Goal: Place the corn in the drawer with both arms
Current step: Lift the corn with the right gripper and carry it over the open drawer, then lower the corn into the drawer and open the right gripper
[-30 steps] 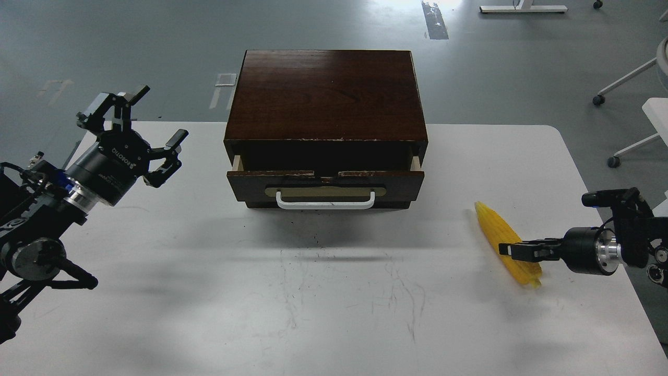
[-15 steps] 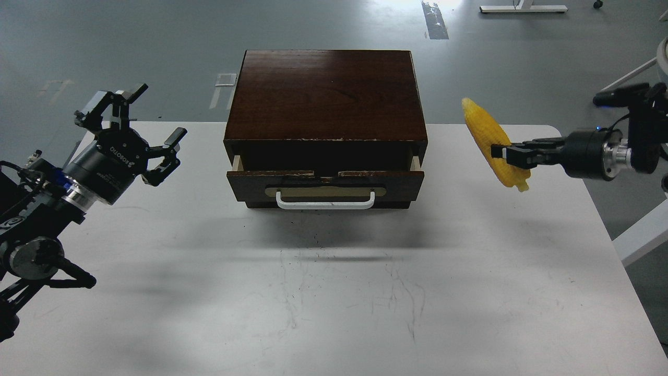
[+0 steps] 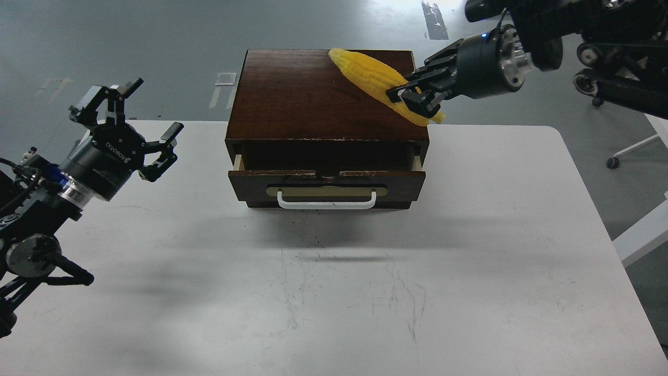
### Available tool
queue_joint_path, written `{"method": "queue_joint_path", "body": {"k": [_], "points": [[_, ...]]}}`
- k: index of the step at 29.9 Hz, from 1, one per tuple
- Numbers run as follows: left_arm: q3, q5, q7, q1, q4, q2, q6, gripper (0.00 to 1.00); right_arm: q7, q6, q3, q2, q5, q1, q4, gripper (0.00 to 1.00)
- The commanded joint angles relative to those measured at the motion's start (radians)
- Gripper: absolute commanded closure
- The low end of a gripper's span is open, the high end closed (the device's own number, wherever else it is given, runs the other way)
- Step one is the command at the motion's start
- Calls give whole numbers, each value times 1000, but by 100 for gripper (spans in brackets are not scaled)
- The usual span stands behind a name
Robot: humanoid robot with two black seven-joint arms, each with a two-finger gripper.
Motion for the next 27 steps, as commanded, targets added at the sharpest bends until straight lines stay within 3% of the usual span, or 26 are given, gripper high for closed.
{"method": "queue_joint_path", "body": {"k": [1, 6, 14, 27], "points": [[-1, 0, 0, -1, -2, 2, 0, 1, 0, -51, -49, 101, -65, 25, -4, 100], [-6, 0, 0, -1, -3, 12, 2, 1, 0, -118, -93, 184, -155, 41, -9, 100], [-7, -2, 0, -1, -5, 33, 0, 1, 0, -135, -136, 264, -175, 38, -24, 100], [-15, -2, 0, -1, -8, 42, -1, 1, 0, -155, -164, 296, -174, 5, -73, 97]]}}
